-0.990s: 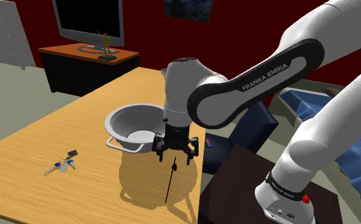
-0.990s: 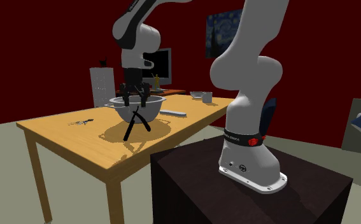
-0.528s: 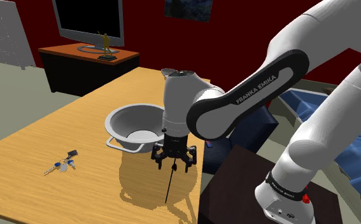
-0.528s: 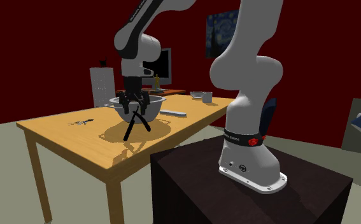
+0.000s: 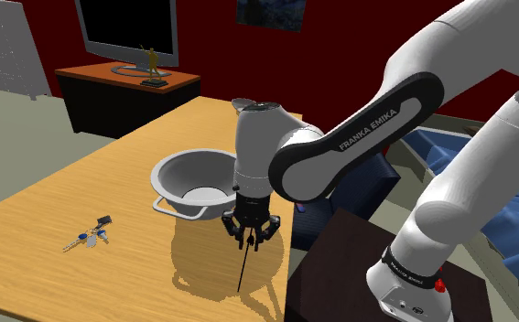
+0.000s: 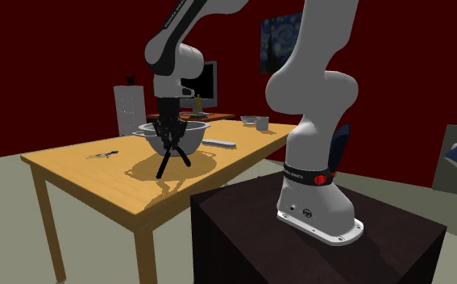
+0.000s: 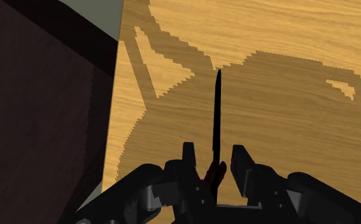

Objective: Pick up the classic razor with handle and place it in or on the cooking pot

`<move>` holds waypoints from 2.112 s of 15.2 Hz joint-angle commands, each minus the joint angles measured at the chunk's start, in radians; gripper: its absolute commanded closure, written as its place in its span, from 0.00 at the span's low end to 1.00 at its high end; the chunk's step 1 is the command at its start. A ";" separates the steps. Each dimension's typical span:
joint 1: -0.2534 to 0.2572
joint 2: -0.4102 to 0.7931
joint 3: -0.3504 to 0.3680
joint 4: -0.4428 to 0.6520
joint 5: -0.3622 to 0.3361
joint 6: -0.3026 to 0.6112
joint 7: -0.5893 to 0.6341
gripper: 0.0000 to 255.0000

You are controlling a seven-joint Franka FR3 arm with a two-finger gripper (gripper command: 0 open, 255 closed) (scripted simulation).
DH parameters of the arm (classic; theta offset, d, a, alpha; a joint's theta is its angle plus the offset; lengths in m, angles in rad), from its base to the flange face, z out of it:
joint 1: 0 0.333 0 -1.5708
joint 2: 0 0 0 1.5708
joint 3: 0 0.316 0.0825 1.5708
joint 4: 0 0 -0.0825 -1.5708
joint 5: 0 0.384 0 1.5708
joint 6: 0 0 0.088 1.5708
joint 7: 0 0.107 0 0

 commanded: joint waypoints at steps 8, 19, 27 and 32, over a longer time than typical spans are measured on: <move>0.000 0.000 0.000 0.000 0.000 0.000 0.000 1.00; 0.029 -0.136 -0.056 0.065 0.067 -0.183 -0.051 1.00; 0.040 -0.203 -0.096 0.127 0.081 -0.308 -0.064 1.00; 0.043 -0.234 -0.118 0.172 0.083 -0.382 -0.067 1.00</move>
